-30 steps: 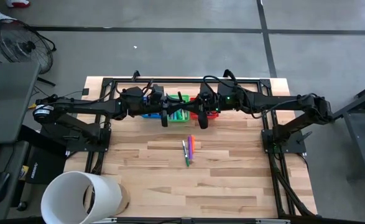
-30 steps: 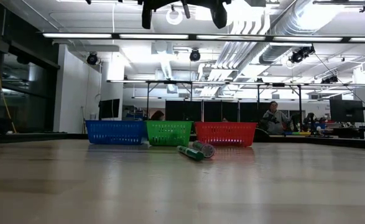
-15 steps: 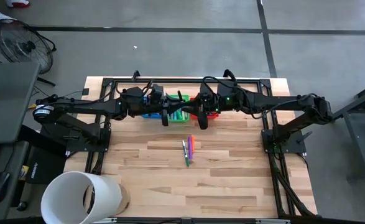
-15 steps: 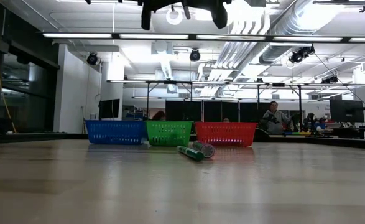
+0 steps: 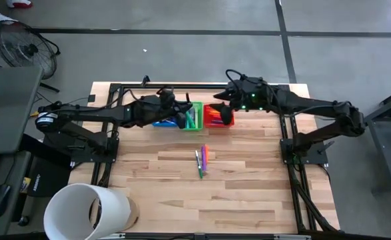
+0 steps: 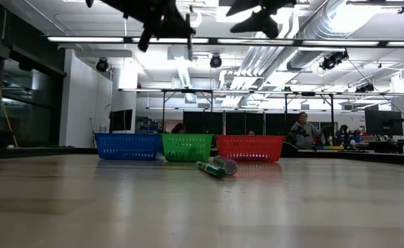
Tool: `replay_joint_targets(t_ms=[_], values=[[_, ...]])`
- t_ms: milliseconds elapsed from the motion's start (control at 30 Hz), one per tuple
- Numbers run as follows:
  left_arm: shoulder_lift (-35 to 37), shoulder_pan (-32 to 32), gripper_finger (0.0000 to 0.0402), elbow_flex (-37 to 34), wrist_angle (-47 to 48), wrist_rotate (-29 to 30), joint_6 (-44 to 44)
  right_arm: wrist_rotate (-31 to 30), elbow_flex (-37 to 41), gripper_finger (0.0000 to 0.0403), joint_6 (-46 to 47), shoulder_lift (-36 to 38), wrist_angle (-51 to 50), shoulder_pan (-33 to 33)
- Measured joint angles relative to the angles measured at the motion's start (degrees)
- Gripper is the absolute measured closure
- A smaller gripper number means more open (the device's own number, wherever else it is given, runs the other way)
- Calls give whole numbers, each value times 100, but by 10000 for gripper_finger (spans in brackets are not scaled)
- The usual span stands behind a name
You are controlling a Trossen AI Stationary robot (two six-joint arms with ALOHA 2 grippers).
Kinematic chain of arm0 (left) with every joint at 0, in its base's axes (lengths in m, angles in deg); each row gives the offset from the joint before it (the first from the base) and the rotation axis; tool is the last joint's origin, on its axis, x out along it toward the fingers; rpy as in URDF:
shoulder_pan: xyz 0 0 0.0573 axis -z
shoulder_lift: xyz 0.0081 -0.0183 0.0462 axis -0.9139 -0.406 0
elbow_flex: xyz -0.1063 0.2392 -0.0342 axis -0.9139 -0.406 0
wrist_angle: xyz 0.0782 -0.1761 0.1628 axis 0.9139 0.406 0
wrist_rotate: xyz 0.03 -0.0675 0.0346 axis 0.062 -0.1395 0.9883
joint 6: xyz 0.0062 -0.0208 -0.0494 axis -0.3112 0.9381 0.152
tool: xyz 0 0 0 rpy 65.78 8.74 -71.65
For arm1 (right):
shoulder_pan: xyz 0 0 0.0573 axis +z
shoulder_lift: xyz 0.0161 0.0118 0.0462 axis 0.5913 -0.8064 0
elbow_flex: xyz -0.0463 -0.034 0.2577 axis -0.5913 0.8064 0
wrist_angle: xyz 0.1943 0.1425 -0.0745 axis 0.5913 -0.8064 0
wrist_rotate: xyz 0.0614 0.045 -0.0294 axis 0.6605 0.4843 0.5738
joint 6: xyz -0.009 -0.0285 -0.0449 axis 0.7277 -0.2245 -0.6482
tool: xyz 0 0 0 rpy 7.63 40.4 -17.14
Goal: Pick & Place Markers
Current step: Put the black marker into the blue bin
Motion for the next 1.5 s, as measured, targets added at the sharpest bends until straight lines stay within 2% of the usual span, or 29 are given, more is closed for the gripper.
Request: replay_joint_targets(t_ms=[200,400,600,867,1200,1267,1500], values=[[0,-463,370,0,1088,-228,13,-17,0,188,-220,219,-985,-209],[0,-1008,370,0,2106,-774,-730,-23,2,192,-407,231,-1523,-266],[0,-1394,370,0,3129,-952,-1577,-36,2,191,-520,231,-1590,-264],[-300,-1544,370,120,3707,-908,-2595,-243,2,194,-630,231,-1589,-264],[-1250,-1541,370,569,4528,-440,-3724,-287,2,194,-640,229,-1621,-264],[-1470,-1541,370,689,4436,-418,-3979,-285,2,194,-638,229,-1657,-264],[-1910,-1541,370,963,4994,-398,-4607,-285,2,194,-601,227,-1766,-264]])
